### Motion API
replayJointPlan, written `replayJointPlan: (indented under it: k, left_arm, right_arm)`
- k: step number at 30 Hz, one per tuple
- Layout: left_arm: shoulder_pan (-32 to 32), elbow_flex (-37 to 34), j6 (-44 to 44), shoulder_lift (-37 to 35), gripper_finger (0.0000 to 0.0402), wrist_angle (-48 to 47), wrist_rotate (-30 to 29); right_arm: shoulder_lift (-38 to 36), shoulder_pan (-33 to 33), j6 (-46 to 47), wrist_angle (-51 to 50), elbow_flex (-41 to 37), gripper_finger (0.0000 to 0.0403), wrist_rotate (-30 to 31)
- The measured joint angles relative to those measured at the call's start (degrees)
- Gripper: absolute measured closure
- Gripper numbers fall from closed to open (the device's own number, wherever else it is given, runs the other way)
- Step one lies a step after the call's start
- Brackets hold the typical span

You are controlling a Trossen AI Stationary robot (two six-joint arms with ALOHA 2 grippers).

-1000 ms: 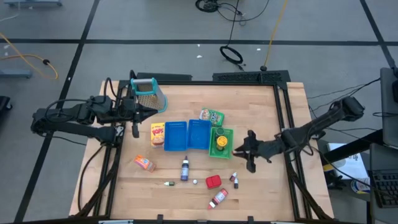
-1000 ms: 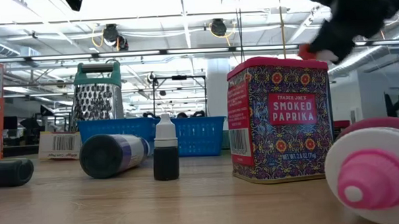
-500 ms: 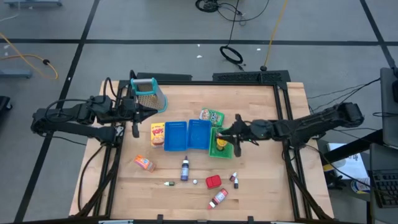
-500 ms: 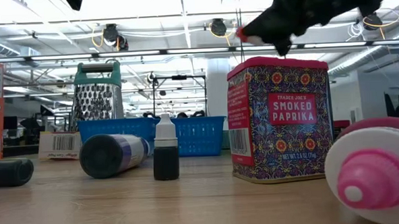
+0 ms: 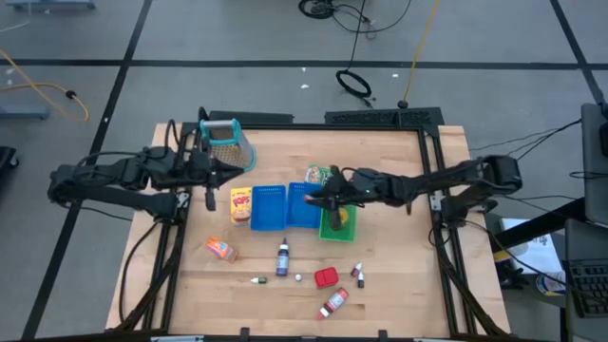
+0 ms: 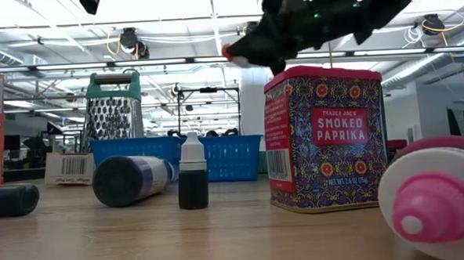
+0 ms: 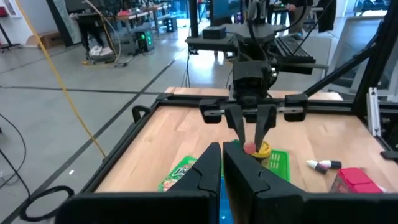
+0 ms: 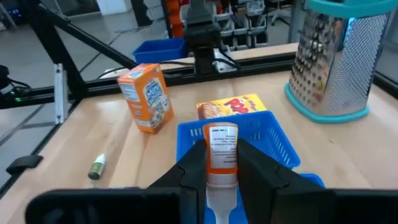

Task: Pick & Place Kitchen Items
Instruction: Put the small yellow food coloring bottle into the right blue bin

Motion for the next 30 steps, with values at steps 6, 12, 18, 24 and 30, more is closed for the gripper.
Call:
replayJointPlan:
  k: [6, 12, 18, 24, 30]
  left_arm:
    - [0.0, 0.0, 0.1, 2.7, 0.038, 0.1, 0.0]
    - [0.0, 0.0, 1.0, 3.5, 0.038, 0.9, 0.0]
    - [0.0, 0.0, 1.8, 3.8, 0.038, 1.1, 0.0]
    - [0.0, 0.0, 1.6, 3.8, 0.038, 1.2, 0.0]
    - [0.0, 0.0, 1.5, 3.8, 0.038, 1.2, 0.0]
  right_arm:
    - [5.1, -2.5, 0.6, -0.2, 1.9, 0.0347, 0.1]
    - [9.3, -3.9, 3.5, 0.1, 1.9, 0.0346, -0.2]
    - [11.7, -3.4, 4.1, 1.5, 1.8, 0.0347, -0.3]
    - [12.3, -3.3, 4.3, 2.1, 1.8, 0.0342, -0.7]
    - [12.3, -3.3, 3.7, 2.1, 1.8, 0.034, -1.6]
